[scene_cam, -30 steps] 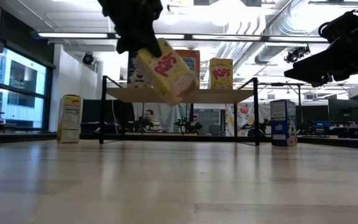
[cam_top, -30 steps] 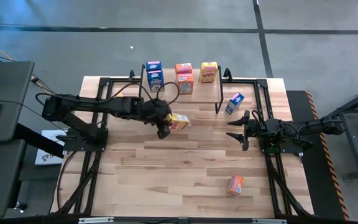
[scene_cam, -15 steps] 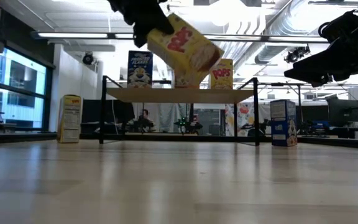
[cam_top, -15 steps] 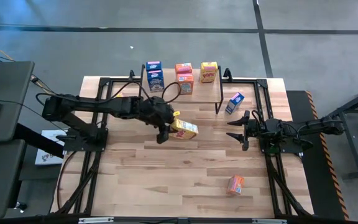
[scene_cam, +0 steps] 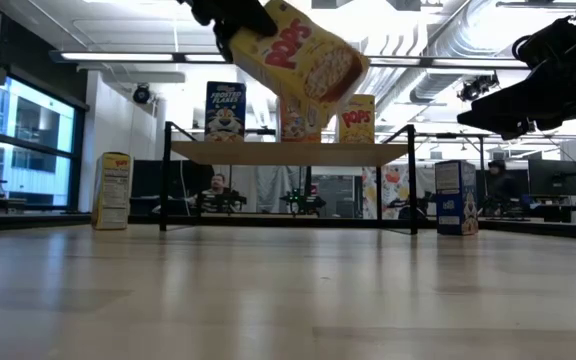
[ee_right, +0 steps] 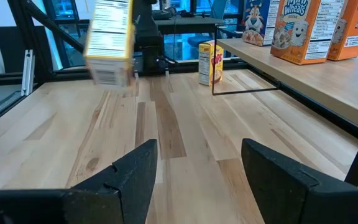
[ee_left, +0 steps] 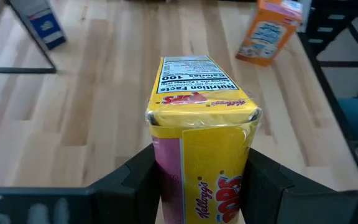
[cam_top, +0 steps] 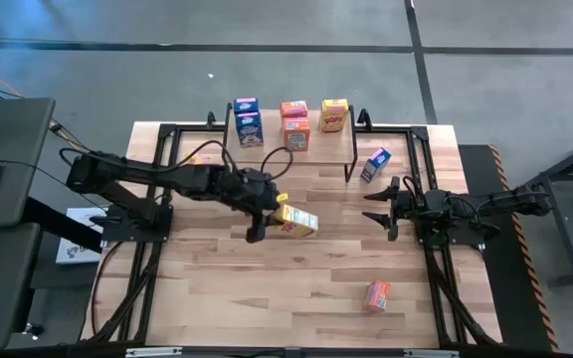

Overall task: Stack cereal on shelf
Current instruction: Put the bottom yellow cereal box aligned with the other yellow cereal box on the shelf

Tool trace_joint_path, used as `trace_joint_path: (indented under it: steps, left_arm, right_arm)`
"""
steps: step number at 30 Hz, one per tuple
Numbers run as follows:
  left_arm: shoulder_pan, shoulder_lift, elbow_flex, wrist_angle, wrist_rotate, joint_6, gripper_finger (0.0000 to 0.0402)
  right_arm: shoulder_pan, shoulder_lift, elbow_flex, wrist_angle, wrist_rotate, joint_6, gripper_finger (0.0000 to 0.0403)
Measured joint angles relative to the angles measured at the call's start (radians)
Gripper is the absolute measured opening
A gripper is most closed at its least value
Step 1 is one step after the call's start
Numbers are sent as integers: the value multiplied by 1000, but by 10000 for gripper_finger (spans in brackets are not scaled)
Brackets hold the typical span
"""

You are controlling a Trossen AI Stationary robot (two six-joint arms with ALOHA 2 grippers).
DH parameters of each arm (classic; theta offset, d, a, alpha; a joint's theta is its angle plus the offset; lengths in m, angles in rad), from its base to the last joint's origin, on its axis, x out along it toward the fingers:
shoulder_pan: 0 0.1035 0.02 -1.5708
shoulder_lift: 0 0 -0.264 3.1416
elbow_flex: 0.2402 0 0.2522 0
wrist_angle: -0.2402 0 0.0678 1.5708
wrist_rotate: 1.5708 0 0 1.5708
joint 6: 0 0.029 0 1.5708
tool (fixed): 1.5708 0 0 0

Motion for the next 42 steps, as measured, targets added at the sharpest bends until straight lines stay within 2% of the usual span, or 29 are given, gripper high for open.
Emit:
trace_joint_path:
  steps: [7,13,30,34,38,42]
  left_arm:
    - [-68,0,0,-1,1,-27,161]
    - [-110,0,0,-1,0,-83,161]
    - [-147,0,0,-1,-3,-236,161]
    - [-147,0,0,-1,-6,-237,161]
    - [-147,0,0,-1,-12,-256,161]
    - [-147,0,0,-1,-29,-262,161]
  right_arm:
    - [0,0,0,2,0,10,227]
    - [0,0,0,18,2,160,227]
    - [0,0,0,42,-70,131,235]
    - [0,0,0,114,-113,138,249]
    - [0,0,1,278,-207,132,256]
    - [-1,9,59,329,-212,130,257]
